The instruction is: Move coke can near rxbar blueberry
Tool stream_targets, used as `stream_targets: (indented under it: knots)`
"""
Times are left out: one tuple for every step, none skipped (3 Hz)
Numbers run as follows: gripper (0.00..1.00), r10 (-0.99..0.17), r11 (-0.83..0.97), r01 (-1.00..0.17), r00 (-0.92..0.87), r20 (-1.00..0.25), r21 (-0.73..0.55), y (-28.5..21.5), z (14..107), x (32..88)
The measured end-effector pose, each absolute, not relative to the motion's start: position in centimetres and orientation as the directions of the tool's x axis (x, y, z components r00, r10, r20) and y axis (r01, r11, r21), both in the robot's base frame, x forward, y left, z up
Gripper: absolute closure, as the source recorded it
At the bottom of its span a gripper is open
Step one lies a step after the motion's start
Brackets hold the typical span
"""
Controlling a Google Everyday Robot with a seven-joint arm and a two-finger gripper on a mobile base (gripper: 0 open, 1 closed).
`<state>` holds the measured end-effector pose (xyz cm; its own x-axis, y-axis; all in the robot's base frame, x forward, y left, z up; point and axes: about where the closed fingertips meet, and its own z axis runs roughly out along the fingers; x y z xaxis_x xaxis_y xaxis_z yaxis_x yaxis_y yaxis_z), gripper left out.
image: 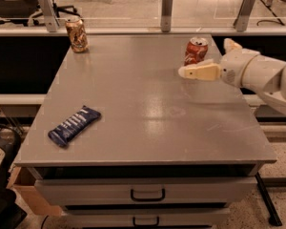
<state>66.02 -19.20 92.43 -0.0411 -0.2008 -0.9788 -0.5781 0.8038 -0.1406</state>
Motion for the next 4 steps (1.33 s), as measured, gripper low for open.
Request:
stream_targets:
  knots:
    - [0.00, -0.144, 0.781, -0.616, -0.022, -0.989, -0.100, -17.6, 91.0, 69.2]
    - [0.00, -0.101, 0.765, -0.640, 0.004, -0.995, -0.080, -16.3, 90.7, 71.3]
    - [0.00, -0.073, 0.743, -0.664, 0.037, -0.997, -0.079, -14.9, 91.0, 73.1]
    - [0.17, -0.048, 0.731, -0.680, 0.036, -0.998, -0.060, -14.3, 90.6, 75.0]
